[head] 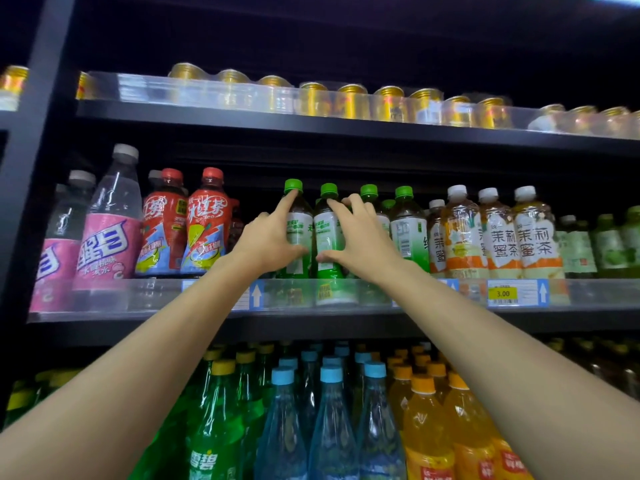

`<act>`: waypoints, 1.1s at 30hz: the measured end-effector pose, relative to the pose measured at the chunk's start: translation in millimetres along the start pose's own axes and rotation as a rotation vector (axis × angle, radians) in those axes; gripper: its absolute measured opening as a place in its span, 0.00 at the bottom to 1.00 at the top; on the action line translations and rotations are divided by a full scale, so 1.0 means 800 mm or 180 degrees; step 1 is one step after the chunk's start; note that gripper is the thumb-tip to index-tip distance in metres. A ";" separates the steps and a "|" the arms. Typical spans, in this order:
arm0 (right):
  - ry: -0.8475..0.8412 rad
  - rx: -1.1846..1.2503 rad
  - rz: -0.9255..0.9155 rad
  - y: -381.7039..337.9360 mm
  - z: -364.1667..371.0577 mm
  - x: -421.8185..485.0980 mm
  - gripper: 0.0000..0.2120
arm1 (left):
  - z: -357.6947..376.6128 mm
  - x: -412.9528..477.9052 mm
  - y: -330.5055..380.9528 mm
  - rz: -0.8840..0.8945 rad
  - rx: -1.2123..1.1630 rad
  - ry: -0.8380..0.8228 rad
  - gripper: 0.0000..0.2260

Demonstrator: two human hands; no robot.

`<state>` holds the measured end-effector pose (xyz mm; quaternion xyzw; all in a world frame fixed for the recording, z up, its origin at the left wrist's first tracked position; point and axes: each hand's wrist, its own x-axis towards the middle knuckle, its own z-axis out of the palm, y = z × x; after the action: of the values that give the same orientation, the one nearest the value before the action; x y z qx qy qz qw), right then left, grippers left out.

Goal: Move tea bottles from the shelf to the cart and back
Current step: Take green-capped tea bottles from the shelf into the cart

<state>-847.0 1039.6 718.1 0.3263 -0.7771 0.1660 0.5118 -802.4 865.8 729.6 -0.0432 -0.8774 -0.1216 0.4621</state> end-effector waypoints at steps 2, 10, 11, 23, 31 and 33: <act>-0.0033 0.0048 0.0009 -0.001 0.000 0.001 0.47 | 0.001 0.000 -0.002 -0.0002 -0.0028 0.0012 0.46; -0.0654 -0.0089 -0.0235 0.017 -0.011 -0.003 0.57 | 0.002 0.001 -0.006 0.0019 -0.0042 0.0053 0.46; -0.0623 -0.0119 -0.0244 0.017 -0.010 -0.004 0.56 | 0.002 0.001 -0.006 0.0015 -0.0053 0.0055 0.46; -0.0449 -0.0087 -0.0223 0.013 -0.008 -0.005 0.52 | 0.000 -0.012 0.006 -0.0014 0.0174 0.0153 0.46; 0.0100 0.0200 -0.0207 0.025 -0.019 -0.018 0.34 | -0.016 -0.031 0.020 0.0084 0.0638 0.0337 0.40; 0.0233 0.0105 -0.0228 0.024 -0.020 -0.019 0.33 | -0.021 -0.037 0.024 0.0231 0.0960 0.0522 0.37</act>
<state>-844.9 1068.8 712.5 0.3560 -0.7429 0.1722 0.5400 -768.8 881.3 717.6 0.0051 -0.8429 0.0250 0.5374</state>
